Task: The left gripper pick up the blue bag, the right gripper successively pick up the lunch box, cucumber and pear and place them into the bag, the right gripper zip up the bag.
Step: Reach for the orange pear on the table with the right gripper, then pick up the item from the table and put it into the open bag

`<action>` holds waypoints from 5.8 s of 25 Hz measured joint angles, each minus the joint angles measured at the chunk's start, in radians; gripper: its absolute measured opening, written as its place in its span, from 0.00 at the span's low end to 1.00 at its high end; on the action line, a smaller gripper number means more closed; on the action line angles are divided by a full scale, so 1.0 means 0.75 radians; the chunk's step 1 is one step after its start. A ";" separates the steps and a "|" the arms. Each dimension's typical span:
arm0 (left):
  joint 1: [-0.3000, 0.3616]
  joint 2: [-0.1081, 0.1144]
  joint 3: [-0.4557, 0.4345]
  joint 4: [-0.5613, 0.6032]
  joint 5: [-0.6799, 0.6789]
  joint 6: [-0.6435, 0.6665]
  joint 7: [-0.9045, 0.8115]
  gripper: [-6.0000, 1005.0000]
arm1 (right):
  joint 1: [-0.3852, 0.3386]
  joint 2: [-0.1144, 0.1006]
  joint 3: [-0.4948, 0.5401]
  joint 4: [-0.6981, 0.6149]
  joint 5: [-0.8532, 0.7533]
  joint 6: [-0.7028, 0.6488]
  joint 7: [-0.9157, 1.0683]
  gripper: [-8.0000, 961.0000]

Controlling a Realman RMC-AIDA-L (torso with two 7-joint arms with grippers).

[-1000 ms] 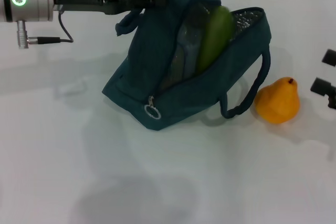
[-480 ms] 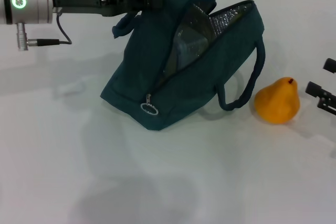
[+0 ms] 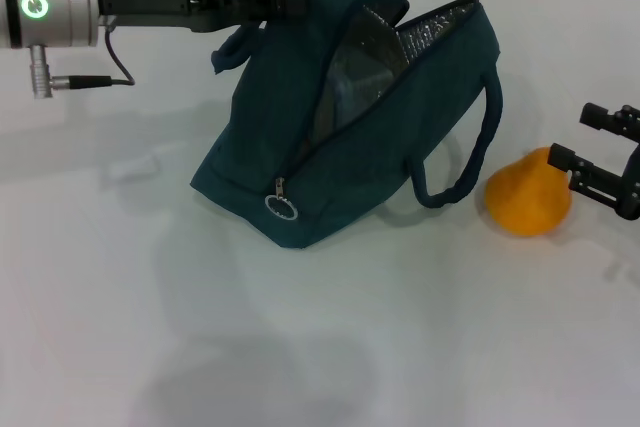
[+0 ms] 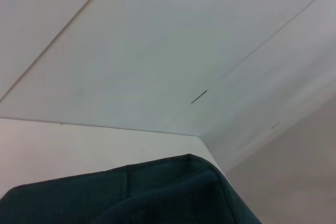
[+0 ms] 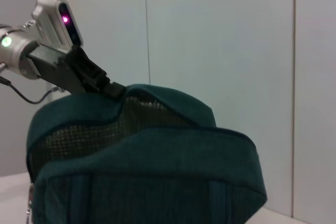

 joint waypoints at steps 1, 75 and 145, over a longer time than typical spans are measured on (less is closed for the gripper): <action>0.000 0.000 0.000 0.000 0.000 0.000 0.000 0.07 | 0.003 0.001 -0.003 0.003 0.000 0.009 -0.001 0.65; -0.017 -0.007 0.004 0.000 -0.012 0.008 0.028 0.07 | 0.349 -0.019 0.061 -0.311 0.208 -0.375 0.525 0.05; -0.002 -0.018 0.010 0.000 -0.004 0.045 -0.049 0.07 | 0.361 0.015 -0.770 -0.205 0.350 0.150 -0.204 0.08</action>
